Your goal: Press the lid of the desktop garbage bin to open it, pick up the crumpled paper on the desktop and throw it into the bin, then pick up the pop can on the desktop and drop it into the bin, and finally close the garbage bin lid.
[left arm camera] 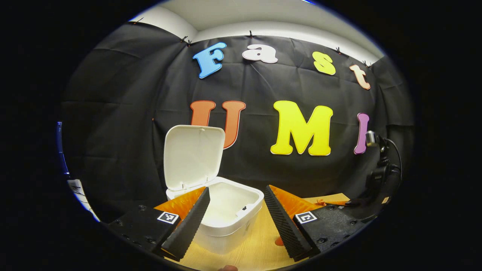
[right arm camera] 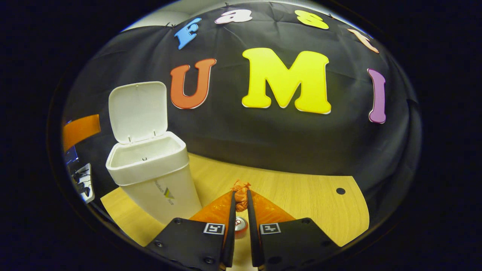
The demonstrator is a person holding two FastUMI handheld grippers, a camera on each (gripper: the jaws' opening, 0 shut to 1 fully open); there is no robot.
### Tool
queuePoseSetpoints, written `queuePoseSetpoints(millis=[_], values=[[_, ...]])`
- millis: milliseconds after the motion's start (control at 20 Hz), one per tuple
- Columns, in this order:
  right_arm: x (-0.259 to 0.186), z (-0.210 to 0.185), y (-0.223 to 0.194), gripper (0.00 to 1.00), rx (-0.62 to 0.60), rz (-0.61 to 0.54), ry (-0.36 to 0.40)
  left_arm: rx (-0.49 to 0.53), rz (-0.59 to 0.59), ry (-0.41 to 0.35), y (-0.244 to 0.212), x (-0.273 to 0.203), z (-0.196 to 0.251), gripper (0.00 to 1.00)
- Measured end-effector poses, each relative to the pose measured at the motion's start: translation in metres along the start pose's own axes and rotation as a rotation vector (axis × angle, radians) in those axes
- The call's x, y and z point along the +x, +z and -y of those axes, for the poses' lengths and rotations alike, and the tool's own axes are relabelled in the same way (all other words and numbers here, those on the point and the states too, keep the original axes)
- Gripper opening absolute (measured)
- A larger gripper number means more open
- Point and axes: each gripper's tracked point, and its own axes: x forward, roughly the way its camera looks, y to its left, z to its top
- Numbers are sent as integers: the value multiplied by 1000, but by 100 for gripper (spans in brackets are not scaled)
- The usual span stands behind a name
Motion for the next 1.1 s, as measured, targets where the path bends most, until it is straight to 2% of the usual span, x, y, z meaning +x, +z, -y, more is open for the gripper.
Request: queuePoseSetpoints(millis=[250, 300, 500, 750, 1100], values=[[0, -44, 49, 17, -27, 109, 91, 5, 14, 29, 2, -1, -9, 96], [2, -53, 58, 19, -27, 128, 115, 6, 17, 33, 3, -1, -11, 96], [12, -96, 79, 19, -53, 158, 222, 20, 32, 56, 5, 0, -19, 96], [27, -145, 87, 19, -92, 156, 324, 19, 36, 105, 5, -1, -30, 96], [50, -204, 75, 19, -123, 115, 444, 16, 39, 189, 6, -5, -53, 96]])
